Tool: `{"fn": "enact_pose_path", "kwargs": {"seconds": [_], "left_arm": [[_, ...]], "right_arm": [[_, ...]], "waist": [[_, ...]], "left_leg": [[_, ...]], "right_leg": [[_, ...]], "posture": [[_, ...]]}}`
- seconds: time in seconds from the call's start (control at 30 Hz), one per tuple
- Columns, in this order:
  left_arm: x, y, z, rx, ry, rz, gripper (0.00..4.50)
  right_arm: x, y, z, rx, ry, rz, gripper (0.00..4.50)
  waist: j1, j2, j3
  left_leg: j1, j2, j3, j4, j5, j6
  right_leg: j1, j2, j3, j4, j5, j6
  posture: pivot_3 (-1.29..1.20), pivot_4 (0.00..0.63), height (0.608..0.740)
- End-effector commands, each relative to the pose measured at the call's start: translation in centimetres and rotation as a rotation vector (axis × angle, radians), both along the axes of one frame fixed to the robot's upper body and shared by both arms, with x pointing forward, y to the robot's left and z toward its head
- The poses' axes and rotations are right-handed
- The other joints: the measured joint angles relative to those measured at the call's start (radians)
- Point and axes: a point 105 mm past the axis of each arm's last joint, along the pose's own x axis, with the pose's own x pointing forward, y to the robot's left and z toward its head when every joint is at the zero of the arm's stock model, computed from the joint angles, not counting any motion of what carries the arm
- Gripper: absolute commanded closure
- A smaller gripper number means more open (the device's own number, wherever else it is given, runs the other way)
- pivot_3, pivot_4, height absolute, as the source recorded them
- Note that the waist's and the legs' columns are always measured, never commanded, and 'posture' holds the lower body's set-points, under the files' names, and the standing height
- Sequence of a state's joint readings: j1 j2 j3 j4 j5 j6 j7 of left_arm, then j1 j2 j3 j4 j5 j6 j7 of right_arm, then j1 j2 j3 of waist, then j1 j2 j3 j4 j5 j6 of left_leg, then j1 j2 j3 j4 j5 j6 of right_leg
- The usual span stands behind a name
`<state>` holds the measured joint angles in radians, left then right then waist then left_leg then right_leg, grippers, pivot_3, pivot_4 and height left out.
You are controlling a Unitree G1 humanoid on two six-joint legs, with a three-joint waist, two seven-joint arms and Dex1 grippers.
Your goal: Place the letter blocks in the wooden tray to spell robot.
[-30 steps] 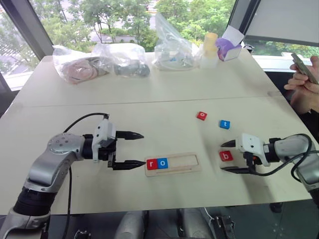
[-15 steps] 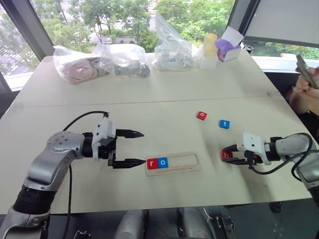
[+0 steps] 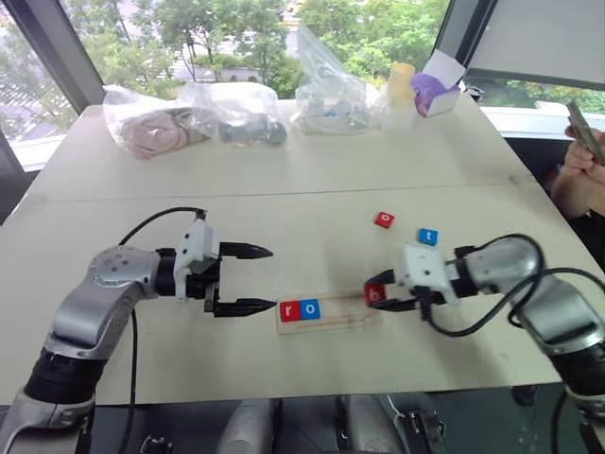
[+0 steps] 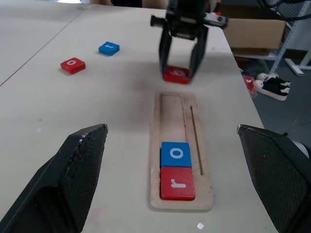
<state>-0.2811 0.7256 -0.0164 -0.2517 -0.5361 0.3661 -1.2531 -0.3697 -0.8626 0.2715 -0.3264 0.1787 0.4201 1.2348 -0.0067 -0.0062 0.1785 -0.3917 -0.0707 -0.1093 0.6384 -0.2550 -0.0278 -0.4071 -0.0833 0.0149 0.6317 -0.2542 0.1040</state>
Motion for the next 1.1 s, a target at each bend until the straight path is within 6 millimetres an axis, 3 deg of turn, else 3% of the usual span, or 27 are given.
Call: {"fn": "enact_pose_path", "kwargs": {"seconds": [0.03,0.37,1.0,1.1], "left_arm": [[-0.2,0.1,0.6,-0.014,-0.026,0.002,0.00],[-1.7,0.6,0.1,0.012,0.002,-0.016,0.00],[-1.8,0.8,-0.2,0.029,-0.020,-0.011,0.00],[-1.7,0.8,-0.2,0.026,-0.021,-0.007,0.00]], "right_arm": [[0.4,1.4,-0.1,-0.012,-0.035,0.015,3.34],[1.1,3.8,-0.6,0.023,-0.033,0.018,3.34],[1.1,5.0,-1.4,0.028,-0.008,0.038,3.34],[1.4,5.0,-1.3,0.033,-0.019,0.034,1.86]], "waist": [[-0.002,0.000,0.000],[-0.005,0.000,0.000],[-0.005,0.000,0.000],[-0.005,0.000,0.000]], "left_leg": [[0.000,0.000,0.000,0.000,0.000,0.000],[0.000,0.000,0.000,-0.001,0.000,0.000],[0.000,0.000,0.000,-0.001,0.000,0.000],[0.000,0.000,0.000,-0.001,0.000,0.000]], "right_leg": [[0.000,0.000,0.000,0.000,0.000,0.000],[-0.001,0.000,0.000,0.000,0.000,0.000],[-0.001,0.001,0.000,0.000,0.000,0.000],[-0.001,0.001,0.000,0.000,0.000,0.000]], "posture": [[0.00,0.150,0.740],[0.00,0.150,0.740],[0.00,0.150,0.740],[0.00,0.150,0.740]]}}
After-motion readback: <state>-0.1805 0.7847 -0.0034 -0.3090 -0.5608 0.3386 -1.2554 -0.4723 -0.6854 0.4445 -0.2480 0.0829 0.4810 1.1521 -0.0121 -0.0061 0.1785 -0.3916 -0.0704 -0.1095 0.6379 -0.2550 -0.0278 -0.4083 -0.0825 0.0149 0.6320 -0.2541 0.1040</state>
